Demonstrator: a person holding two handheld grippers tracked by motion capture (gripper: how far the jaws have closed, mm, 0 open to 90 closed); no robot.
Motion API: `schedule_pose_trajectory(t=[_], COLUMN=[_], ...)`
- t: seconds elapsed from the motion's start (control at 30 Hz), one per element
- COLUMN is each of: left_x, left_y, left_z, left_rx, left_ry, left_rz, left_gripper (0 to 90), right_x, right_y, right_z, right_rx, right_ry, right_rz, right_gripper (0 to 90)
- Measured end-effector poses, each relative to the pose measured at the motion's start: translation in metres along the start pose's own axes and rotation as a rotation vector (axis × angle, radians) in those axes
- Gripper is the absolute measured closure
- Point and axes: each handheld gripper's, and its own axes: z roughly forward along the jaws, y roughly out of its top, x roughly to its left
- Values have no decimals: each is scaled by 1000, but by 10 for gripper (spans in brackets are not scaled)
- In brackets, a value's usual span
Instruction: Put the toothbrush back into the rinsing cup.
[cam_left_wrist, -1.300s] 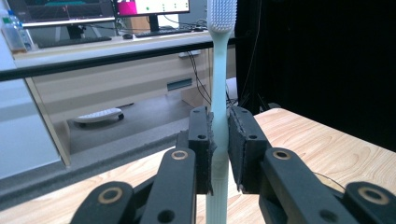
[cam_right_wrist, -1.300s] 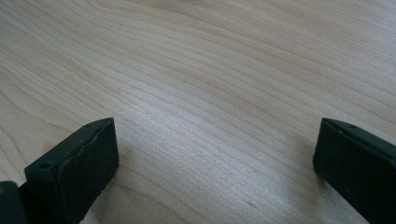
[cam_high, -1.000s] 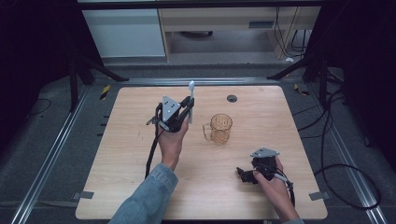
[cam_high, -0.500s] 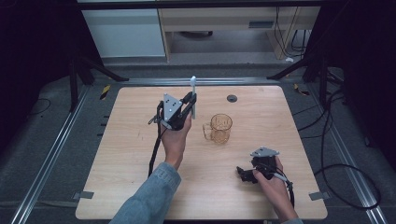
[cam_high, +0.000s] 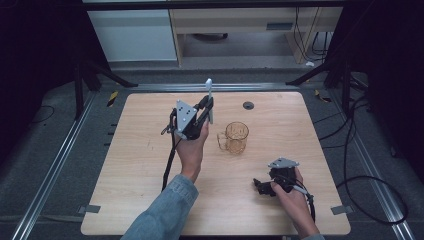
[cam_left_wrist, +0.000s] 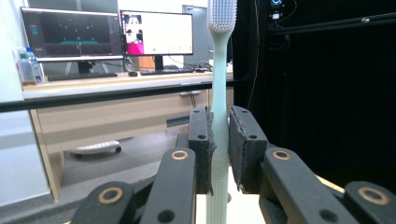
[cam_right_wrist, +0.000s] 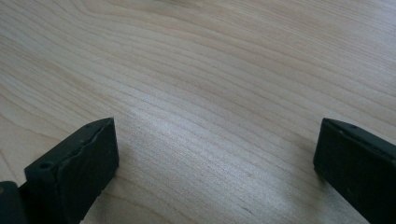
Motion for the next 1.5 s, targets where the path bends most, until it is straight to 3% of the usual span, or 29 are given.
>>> schedule_pose_trajectory(t=[0.1,0.43,1.03,1.27,1.5], left_x=[-5,-12,-14,-18,-17], left_y=[-2,-17,-29,-32,-35], left_z=[4,8,6,8,8], left_rx=[-11,-27,-32,-25,-24], left_ry=[6,-17,-26,-45,-51], left_rz=[31,-21,-39,-1,-23], left_gripper=[791,791,791,791,791], right_x=[0,0,1,1,1], right_y=[0,0,0,0,0], right_z=[0,0,0,0,0], right_rx=[3,2,2,2,2], right_ry=[-2,-1,8,8,9], right_rz=[2,-1,-12,-12,-12], right_gripper=[4,4,4,4,4])
